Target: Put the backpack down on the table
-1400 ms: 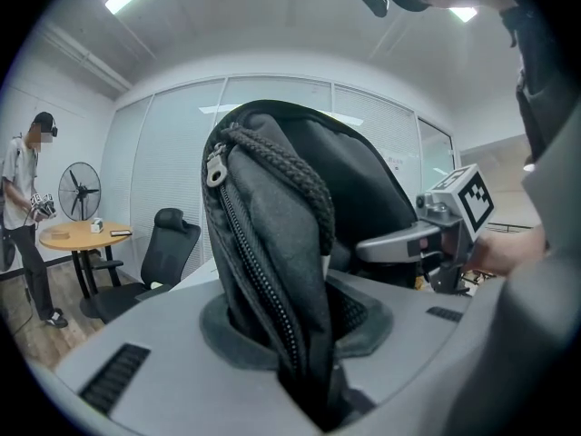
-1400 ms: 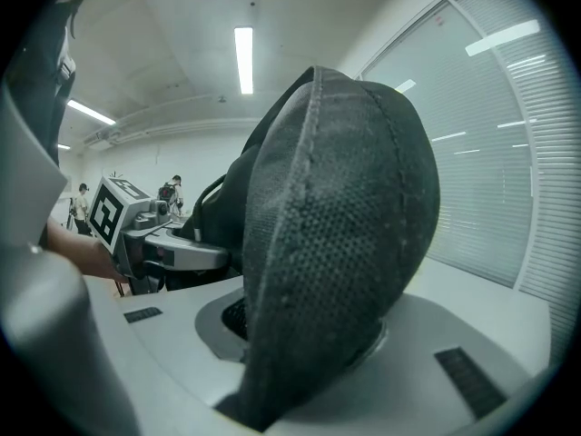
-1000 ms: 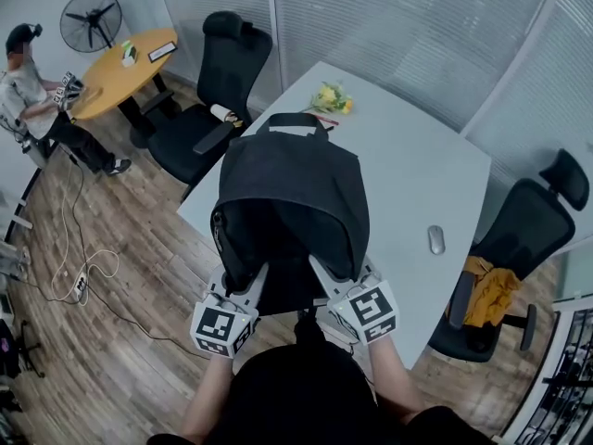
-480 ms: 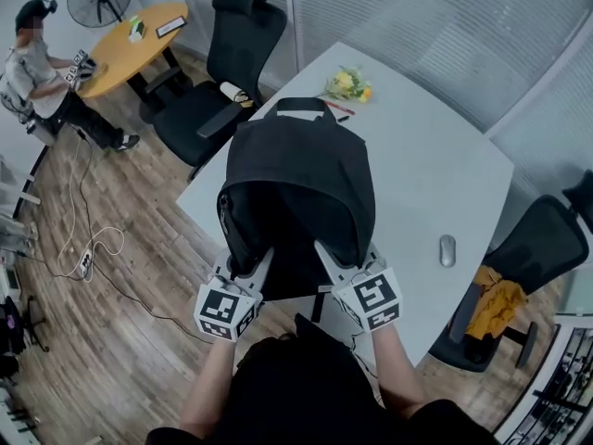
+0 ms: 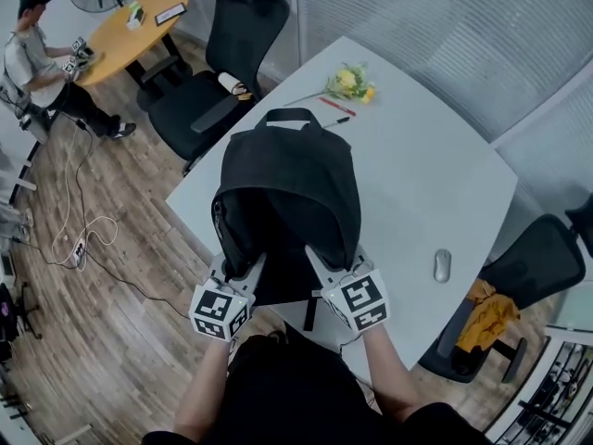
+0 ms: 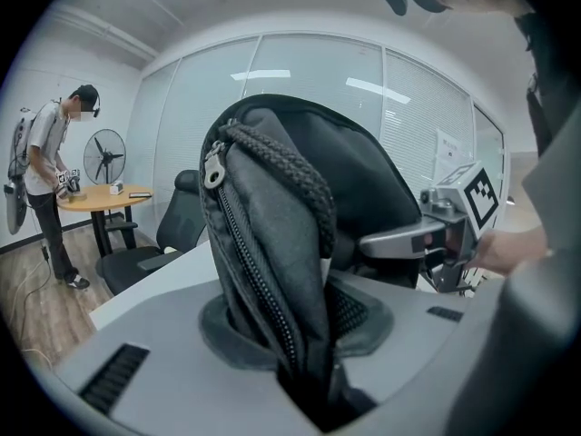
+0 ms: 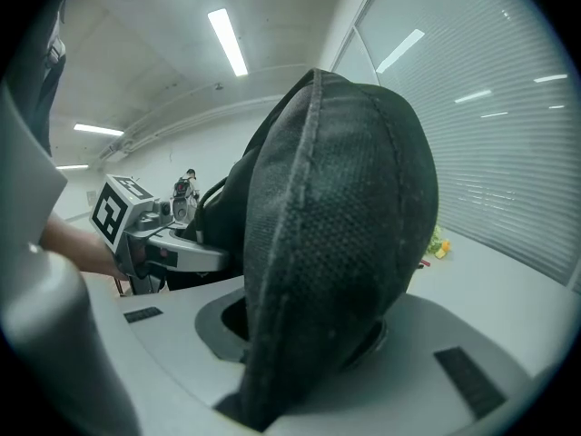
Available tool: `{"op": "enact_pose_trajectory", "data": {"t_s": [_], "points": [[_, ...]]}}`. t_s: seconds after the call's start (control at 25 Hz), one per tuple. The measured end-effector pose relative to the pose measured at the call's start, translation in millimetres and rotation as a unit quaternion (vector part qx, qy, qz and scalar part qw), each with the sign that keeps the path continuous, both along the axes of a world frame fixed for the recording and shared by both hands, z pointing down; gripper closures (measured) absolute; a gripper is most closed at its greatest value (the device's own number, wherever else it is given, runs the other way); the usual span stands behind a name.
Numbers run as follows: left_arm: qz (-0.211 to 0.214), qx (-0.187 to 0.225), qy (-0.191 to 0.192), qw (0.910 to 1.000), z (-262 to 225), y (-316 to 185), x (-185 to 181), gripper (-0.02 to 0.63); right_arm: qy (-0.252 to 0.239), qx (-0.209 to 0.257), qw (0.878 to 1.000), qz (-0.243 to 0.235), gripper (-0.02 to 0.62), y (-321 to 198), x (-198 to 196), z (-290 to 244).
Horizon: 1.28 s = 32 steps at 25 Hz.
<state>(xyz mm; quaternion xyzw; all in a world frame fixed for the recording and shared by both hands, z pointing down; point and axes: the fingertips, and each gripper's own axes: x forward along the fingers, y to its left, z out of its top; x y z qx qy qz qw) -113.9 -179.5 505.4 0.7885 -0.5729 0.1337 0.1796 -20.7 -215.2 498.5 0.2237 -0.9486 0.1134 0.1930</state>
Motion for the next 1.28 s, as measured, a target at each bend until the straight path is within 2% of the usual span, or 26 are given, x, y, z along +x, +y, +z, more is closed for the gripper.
{"op": "enact_pose_trajectory", "data": {"t_s": [0.52,1.08,1.28], "points": [[-0.013,-0.012,-0.003,0.9998,20,-19,-19,0.497,0.012,-0.008,1.0,-0.012,0.494,-20,-19,15],[0.005,-0.025,0.016,0.9995,32,-35,-34,0.491,0.038,-0.011,0.999,0.008,0.454,-42,-34,26],[0.009,-0.052,0.032,0.9981,42,-50,-41,0.483,0.045,-0.027,0.999,0.007,0.442,-58,-39,36]]}}
